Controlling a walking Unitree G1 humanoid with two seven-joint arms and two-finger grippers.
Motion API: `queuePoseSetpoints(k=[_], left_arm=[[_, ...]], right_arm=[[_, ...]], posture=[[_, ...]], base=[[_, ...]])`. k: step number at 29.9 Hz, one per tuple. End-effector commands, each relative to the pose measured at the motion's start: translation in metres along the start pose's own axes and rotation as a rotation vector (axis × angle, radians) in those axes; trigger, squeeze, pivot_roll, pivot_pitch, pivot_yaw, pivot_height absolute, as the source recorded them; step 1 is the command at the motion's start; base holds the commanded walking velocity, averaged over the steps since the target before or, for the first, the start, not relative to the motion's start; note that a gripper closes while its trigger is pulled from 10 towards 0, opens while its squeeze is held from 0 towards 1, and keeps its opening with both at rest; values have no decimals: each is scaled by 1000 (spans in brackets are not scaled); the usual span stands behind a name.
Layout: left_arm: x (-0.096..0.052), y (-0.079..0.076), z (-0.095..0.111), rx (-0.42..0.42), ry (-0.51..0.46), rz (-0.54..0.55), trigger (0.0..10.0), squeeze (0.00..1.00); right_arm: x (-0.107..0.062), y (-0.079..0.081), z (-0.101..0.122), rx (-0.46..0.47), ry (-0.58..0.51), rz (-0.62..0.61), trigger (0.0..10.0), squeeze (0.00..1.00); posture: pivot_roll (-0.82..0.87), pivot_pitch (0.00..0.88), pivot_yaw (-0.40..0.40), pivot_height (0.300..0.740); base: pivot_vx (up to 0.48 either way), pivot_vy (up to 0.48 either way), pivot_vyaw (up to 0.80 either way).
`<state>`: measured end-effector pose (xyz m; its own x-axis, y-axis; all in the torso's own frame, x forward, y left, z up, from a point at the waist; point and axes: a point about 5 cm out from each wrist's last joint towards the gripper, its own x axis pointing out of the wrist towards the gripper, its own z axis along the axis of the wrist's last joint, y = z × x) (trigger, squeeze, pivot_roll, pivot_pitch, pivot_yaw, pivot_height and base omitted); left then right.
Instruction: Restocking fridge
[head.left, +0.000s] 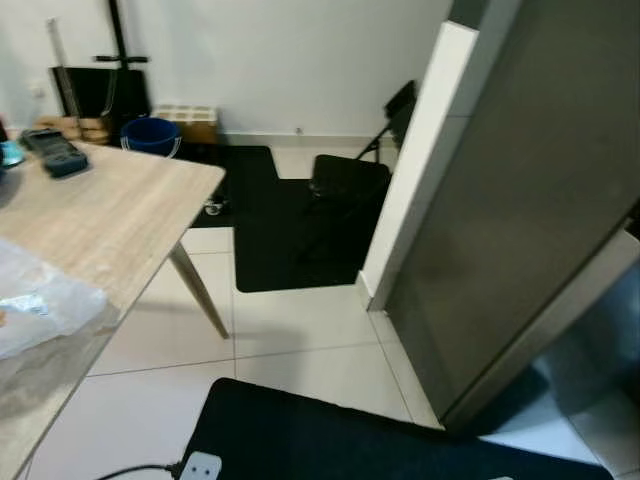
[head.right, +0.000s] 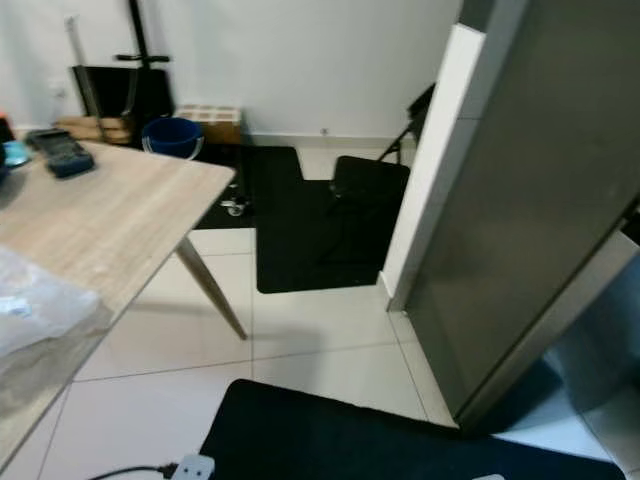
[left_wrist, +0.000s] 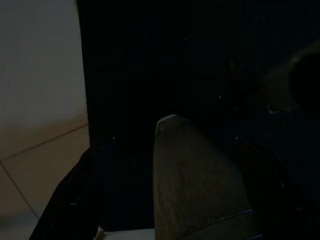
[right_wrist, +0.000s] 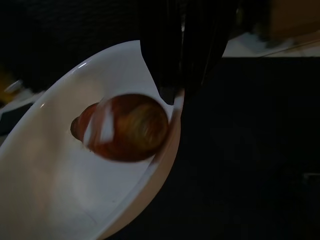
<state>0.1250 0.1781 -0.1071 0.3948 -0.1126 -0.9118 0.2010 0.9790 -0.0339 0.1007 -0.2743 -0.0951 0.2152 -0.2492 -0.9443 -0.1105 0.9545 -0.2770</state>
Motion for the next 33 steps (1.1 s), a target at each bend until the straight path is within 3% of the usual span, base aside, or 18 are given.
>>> queuePoseSetpoints(k=[1,33], left_arm=[[0,-4,-5,5,24,-10,10000,0],[1,-3,-1,5,14,4,10000,0]], right_arm=[[0,-4,0,2,-5,-13,10000,0],[0,0,-1,-3,-5,-2,10000,0]], posture=[[44,0,-53,740],[44,0,-51,740]], base=[[0,0,-781],[0,0,-781]])
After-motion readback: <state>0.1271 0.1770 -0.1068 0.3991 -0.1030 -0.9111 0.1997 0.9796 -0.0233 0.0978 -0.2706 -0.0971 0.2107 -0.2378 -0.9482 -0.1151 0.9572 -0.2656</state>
